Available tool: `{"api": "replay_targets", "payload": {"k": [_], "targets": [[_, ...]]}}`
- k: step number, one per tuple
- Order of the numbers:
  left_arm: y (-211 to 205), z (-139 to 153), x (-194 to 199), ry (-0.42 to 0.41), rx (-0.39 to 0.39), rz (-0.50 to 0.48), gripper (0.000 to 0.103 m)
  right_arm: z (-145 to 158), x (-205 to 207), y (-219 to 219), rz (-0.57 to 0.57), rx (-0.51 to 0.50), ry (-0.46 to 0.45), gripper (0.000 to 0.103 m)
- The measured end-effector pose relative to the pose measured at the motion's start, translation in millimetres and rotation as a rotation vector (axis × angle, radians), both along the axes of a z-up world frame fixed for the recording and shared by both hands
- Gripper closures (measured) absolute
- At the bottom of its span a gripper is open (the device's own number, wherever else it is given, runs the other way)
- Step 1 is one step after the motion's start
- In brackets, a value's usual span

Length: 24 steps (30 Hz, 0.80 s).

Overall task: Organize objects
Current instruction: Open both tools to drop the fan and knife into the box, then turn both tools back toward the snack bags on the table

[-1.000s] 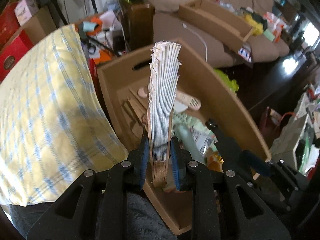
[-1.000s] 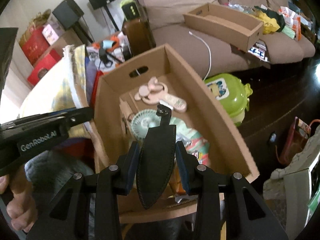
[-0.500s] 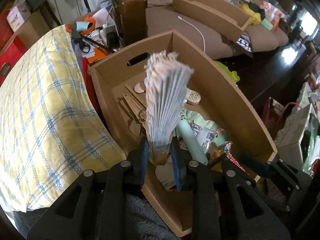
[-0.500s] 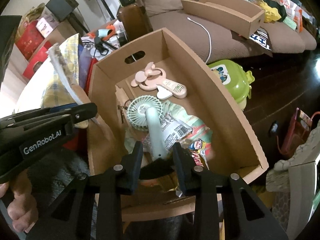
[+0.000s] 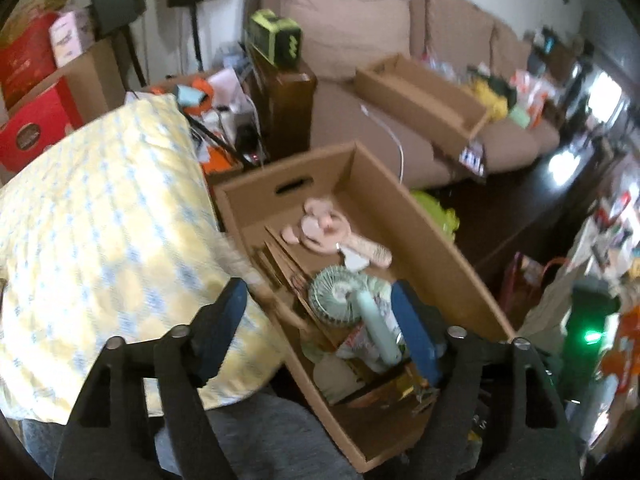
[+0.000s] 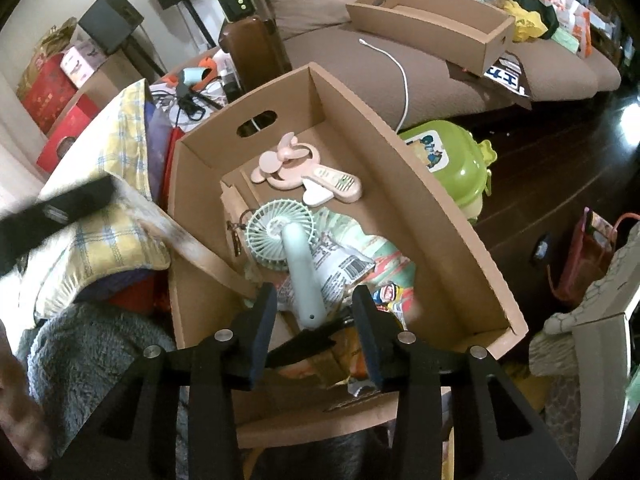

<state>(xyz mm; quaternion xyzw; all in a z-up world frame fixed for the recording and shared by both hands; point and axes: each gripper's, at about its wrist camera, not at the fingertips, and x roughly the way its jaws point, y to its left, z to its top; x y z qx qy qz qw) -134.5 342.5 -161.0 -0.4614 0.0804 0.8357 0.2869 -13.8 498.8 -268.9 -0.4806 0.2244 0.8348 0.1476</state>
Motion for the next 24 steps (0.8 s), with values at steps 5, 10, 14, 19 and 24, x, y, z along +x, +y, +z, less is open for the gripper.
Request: {"api": "replay_targets", "payload": {"k": [5, 10, 14, 19, 24], "targets": [[-67, 44, -24, 0.043, 0.104, 0.136, 0.029, 12, -1, -4, -0.001, 0.031, 0.021, 0.062], [-191, 77, -31, 0.251, 0.068, 0.547, 0.018, 36, -13, -35, 0.052, 0.074, 0.103, 0.054], [-281, 66, -46, 0.259, 0.013, 0.762, 0.018, 57, -32, -85, 0.198, 0.127, 0.162, 0.051], [-360, 47, -69, 0.229, 0.030, 0.950, 0.018, 85, -74, -161, 0.368, 0.327, 0.125, 0.040], [-396, 27, -79, 0.180, 0.041, 1.009, 0.018, 123, -127, -242, 0.570, 0.368, 0.191, 0.032]]}}
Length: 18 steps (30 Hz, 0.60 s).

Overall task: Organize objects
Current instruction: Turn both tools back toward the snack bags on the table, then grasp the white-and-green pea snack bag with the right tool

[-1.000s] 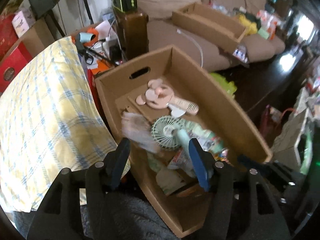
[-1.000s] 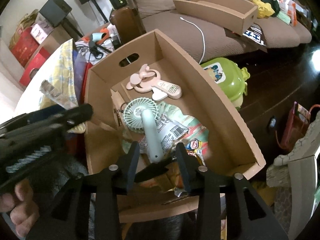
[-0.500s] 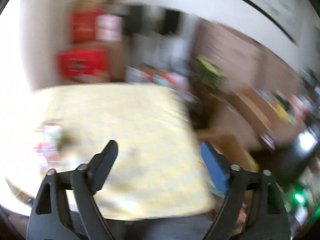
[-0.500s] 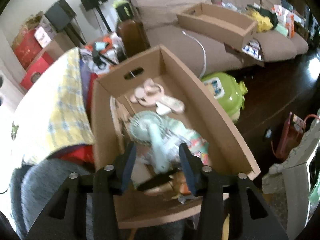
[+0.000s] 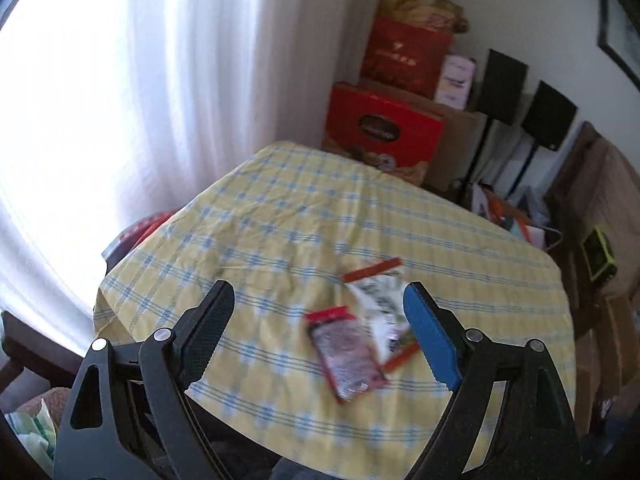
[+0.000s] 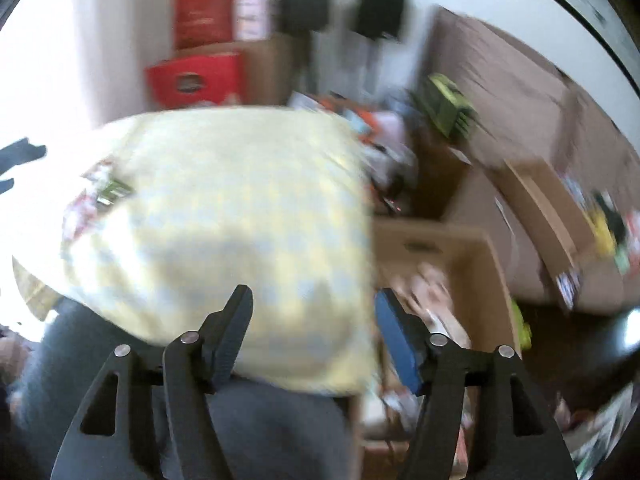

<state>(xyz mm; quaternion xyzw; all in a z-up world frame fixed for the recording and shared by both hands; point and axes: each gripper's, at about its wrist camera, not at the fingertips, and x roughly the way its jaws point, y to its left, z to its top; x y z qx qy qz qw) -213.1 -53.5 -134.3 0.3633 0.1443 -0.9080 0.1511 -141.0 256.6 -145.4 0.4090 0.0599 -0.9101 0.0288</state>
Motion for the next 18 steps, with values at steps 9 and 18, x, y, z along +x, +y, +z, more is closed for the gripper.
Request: {"api": "replay_targets", "payload": {"k": [9, 18], "targets": [[-30, -20, 5, -0.027, 0.051, 0.045, 0.018, -14, -89, -145, 0.300, 0.122, 0.005, 0.020], [-46, -33, 1, -0.060, 0.094, 0.062, 0.018, -66, -135, -212, 0.447, 0.011, -0.077, 0.022]]}}
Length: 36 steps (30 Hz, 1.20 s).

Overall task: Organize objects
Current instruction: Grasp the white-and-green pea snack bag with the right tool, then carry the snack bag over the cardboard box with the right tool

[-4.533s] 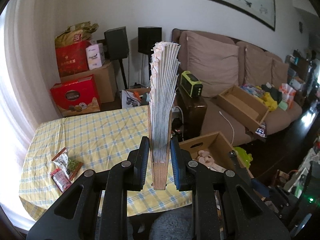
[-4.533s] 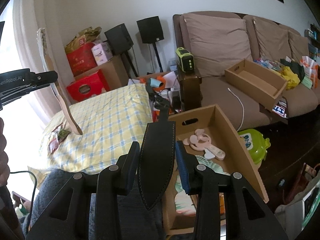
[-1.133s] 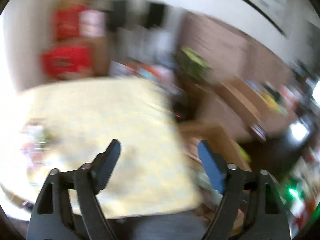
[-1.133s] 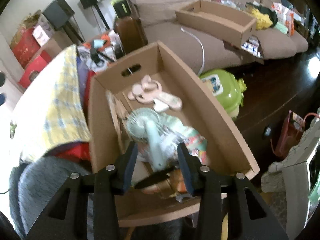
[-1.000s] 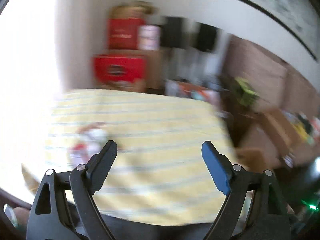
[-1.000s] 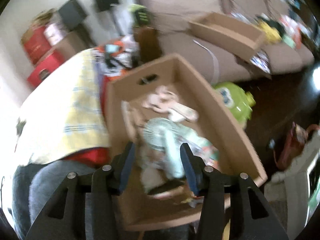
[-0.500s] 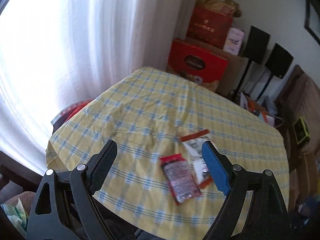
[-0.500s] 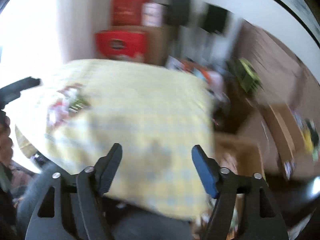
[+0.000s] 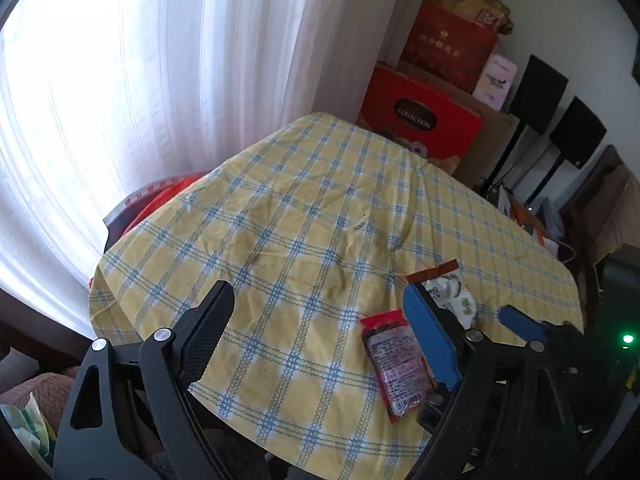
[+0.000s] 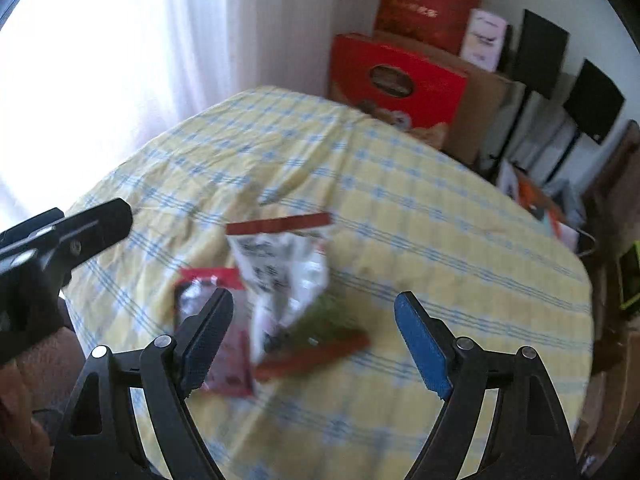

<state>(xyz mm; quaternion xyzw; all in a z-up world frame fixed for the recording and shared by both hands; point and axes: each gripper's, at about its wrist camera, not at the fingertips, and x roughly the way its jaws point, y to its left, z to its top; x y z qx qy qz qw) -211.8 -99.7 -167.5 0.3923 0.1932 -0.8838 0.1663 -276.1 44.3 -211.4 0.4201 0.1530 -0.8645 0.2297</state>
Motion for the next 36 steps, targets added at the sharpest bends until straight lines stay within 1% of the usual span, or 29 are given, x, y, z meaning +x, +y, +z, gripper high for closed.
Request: {"api": "replay_targets", "payload": {"k": [2, 3, 4, 5, 7, 10, 11, 13, 14, 15, 16, 17, 18, 20, 21, 22, 23, 25, 26, 28, 30, 33, 35, 36], "targets": [[1, -3, -1, -0.004, -0.002, -0.004, 0.018, -5, -3, -3, -0.006, -0.015, -0.034, 0.035], [1, -5, -2, -0.008, -0.010, -0.006, 0.018, -7, -4, -3, -0.012, -0.020, -0.053, 0.051], [2, -6, -2, -0.012, -0.015, -0.007, 0.018, -8, -8, 1, -0.027, -0.026, -0.061, 0.057], [4, -9, -3, -0.016, -0.017, -0.010, 0.018, -7, -9, 4, -0.037, -0.048, -0.064, 0.058], [4, -13, -4, -0.025, -0.016, -0.014, 0.018, -2, -10, 19, -0.091, -0.104, -0.078, 0.065], [11, -16, -6, -0.041, -0.022, -0.032, 0.018, 11, -8, 43, -0.203, -0.150, -0.055, 0.068], [19, -18, -10, -0.061, -0.040, -0.062, 0.018, 15, -5, 50, -0.226, -0.160, -0.041, 0.068], [45, -25, -17, -0.108, -0.113, -0.152, 0.018, 24, 0, 66, -0.269, -0.178, -0.018, 0.068], [58, -29, -17, -0.121, -0.154, -0.176, 0.018, 28, 4, 74, -0.288, -0.187, -0.014, 0.068], [66, -34, -17, -0.133, -0.169, -0.188, 0.020, 31, 7, 79, -0.303, -0.196, -0.008, 0.068], [71, -38, -18, -0.148, -0.167, -0.199, 0.030, 35, 12, 85, -0.315, -0.208, 0.002, 0.068], [75, -43, -19, -0.165, -0.159, -0.209, 0.037, 39, 18, 90, -0.323, -0.217, 0.011, 0.068], [79, -49, -19, -0.176, -0.141, -0.219, 0.041, 44, 25, 94, -0.326, -0.214, 0.022, 0.068], [81, -49, -16, -0.154, -0.144, -0.211, 0.046, 55, 40, 94, -0.315, -0.172, 0.061, 0.068], [81, -50, -17, -0.152, -0.142, -0.213, 0.051, 60, 48, 94, -0.306, -0.152, 0.079, 0.068], [82, -48, -16, -0.146, -0.149, -0.211, 0.066, 64, 53, 95, -0.301, -0.145, 0.086, 0.068], [82, -47, -14, -0.136, -0.157, -0.210, 0.074, 68, 57, 96, -0.299, -0.148, 0.089, 0.068], [83, -42, -12, -0.130, -0.170, -0.206, 0.093, 75, 66, 99, -0.296, -0.163, 0.089, 0.068], [83, -41, -11, -0.132, -0.174, -0.209, 0.095, 79, 69, 100, -0.295, -0.168, 0.094, 0.068], [83, -40, -11, -0.138, -0.173, -0.212, 0.103, 85, 74, 101, -0.295, -0.165, 0.111, 0.068], [80, -41, -15, -0.155, -0.156, -0.214, 0.103, 90, 77, 103, -0.296, -0.168, 0.119, 0.068], [78, -41, -15, -0.154, -0.151, -0.214, 0.103, 95, 82, 107, -0.301, -0.173, 0.130, 0.068], [79, -39, -15, -0.142, -0.144, -0.216, 0.103, 97, 84, 109, -0.303, -0.179, 0.130, 0.068], [82, -35, -12, -0.122, -0.148, -0.216, 0.103, 97, 85, 111, -0.307, -0.181, 0.131, 0.068]]}}
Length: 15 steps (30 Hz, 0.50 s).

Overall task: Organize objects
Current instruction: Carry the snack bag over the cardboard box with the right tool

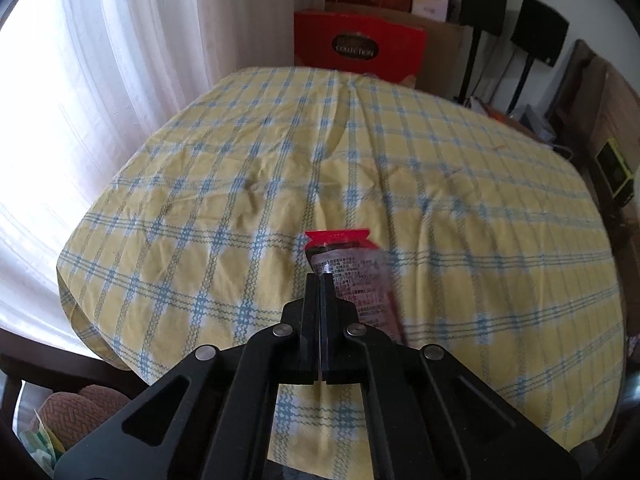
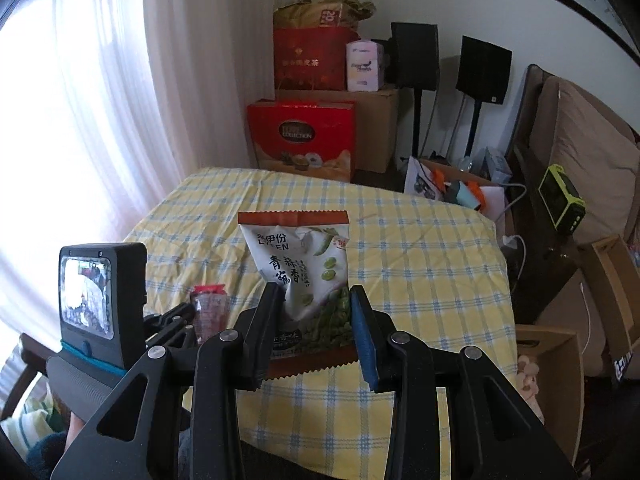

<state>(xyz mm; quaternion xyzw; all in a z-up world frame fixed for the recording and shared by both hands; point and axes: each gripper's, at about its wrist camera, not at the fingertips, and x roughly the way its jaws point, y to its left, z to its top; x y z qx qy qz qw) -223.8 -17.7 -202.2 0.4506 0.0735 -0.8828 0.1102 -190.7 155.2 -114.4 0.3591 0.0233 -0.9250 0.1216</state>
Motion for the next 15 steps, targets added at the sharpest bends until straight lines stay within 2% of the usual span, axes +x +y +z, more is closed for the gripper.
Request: {"api": "replay_targets", "payload": {"k": [6, 15], "targets": [[32, 39, 17, 0.092, 0.016, -0.086, 0.103, 5, 11, 27, -0.040, -0.027, 0.005, 0.068], [136, 81, 64, 0.176, 0.020, -0.353, 0.103, 23, 45, 121, -0.220, -0.057, 0.027, 0.068]]}}
